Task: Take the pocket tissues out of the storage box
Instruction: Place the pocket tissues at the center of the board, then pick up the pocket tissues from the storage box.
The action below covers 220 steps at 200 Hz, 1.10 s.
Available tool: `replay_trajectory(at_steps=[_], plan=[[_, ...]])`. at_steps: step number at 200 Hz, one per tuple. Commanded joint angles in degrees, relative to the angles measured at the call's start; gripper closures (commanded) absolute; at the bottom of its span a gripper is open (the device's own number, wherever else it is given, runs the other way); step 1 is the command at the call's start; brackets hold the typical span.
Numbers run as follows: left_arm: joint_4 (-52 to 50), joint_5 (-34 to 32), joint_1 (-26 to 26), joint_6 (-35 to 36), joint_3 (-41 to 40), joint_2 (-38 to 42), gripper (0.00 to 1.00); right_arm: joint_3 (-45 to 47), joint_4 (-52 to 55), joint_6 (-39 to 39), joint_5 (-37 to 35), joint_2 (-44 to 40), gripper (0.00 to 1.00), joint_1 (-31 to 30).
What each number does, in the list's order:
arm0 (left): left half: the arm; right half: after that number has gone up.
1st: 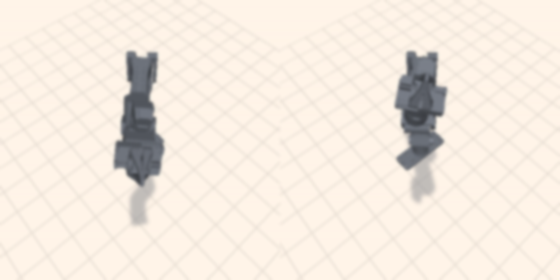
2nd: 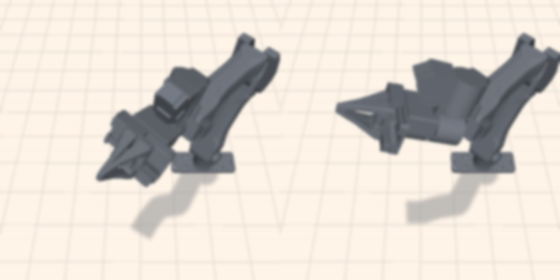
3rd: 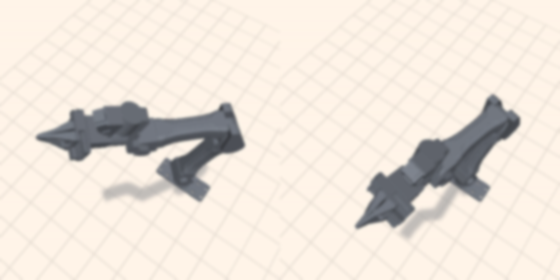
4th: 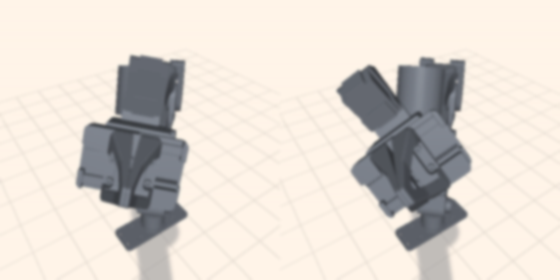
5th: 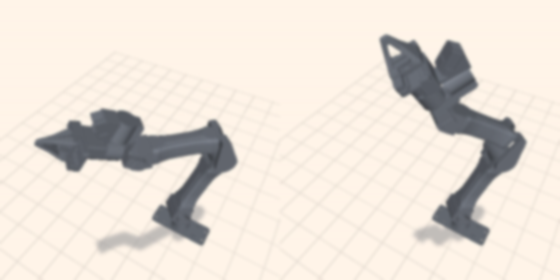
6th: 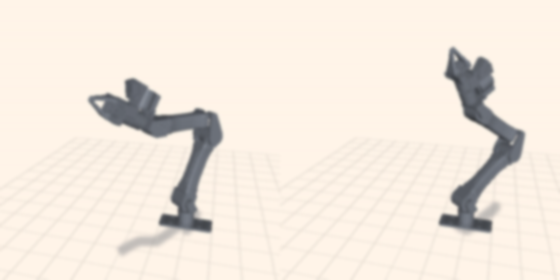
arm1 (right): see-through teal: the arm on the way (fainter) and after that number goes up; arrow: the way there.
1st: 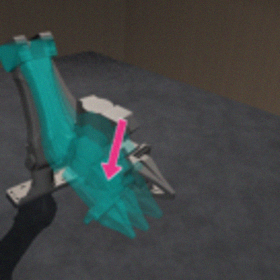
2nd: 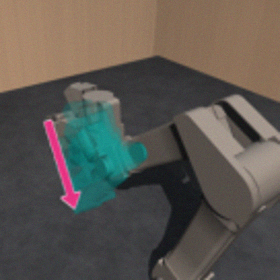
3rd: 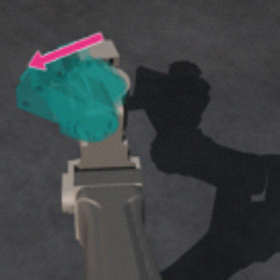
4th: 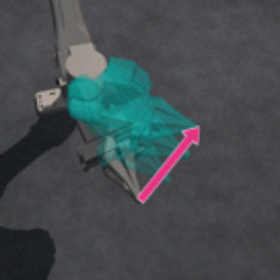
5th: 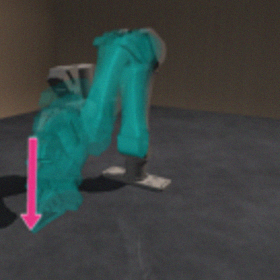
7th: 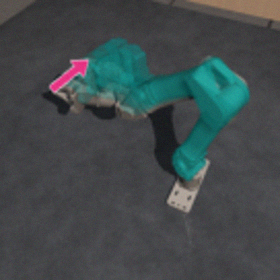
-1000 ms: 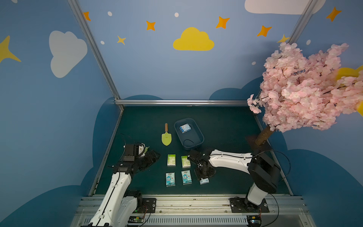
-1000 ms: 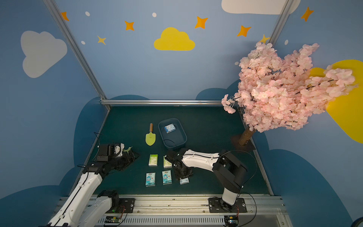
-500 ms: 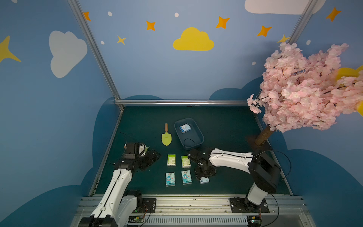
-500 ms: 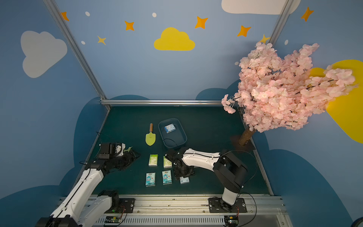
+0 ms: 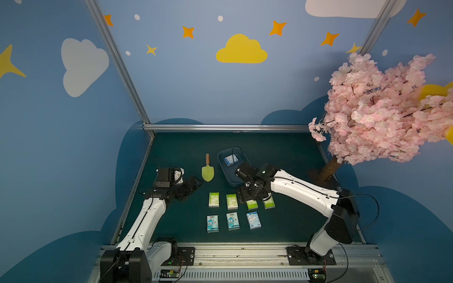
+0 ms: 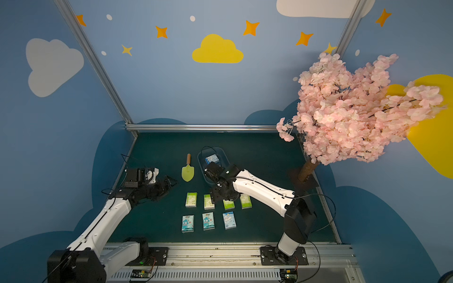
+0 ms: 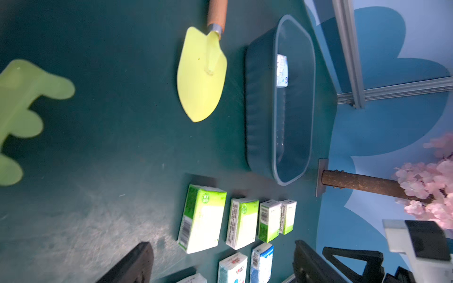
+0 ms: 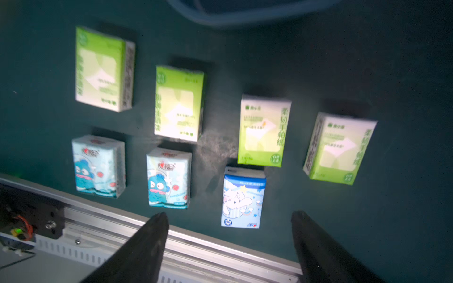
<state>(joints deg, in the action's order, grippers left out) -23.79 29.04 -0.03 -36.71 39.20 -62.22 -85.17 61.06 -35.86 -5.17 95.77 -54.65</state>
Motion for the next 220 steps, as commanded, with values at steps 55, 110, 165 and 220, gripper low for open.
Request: replay_trajectory(at_steps=[55, 110, 165, 220], plan=[[5.01, 10.8, -2.2, 1.25, 12.95, -17.51, 0.16, -25.3, 2.16, -3.1, 1.12, 14.32, 0.13, 7.54], [3.5, 14.31, -6.43, 2.52, 26.15, -33.61, 0.22, -36.9, -0.59, -17.21, 7.44, 23.29, 0.16, 12.61], [2.65, 16.34, -7.7, 0.95, 35.4, -46.84, 0.29, -40.73, -1.2, -28.08, 9.7, 30.5, 0.16, 15.67], [3.32, 19.53, -8.1, -0.03, 40.64, -54.17, 0.34, -48.77, -0.51, -30.1, 10.89, 39.24, 0.16, 16.85]])
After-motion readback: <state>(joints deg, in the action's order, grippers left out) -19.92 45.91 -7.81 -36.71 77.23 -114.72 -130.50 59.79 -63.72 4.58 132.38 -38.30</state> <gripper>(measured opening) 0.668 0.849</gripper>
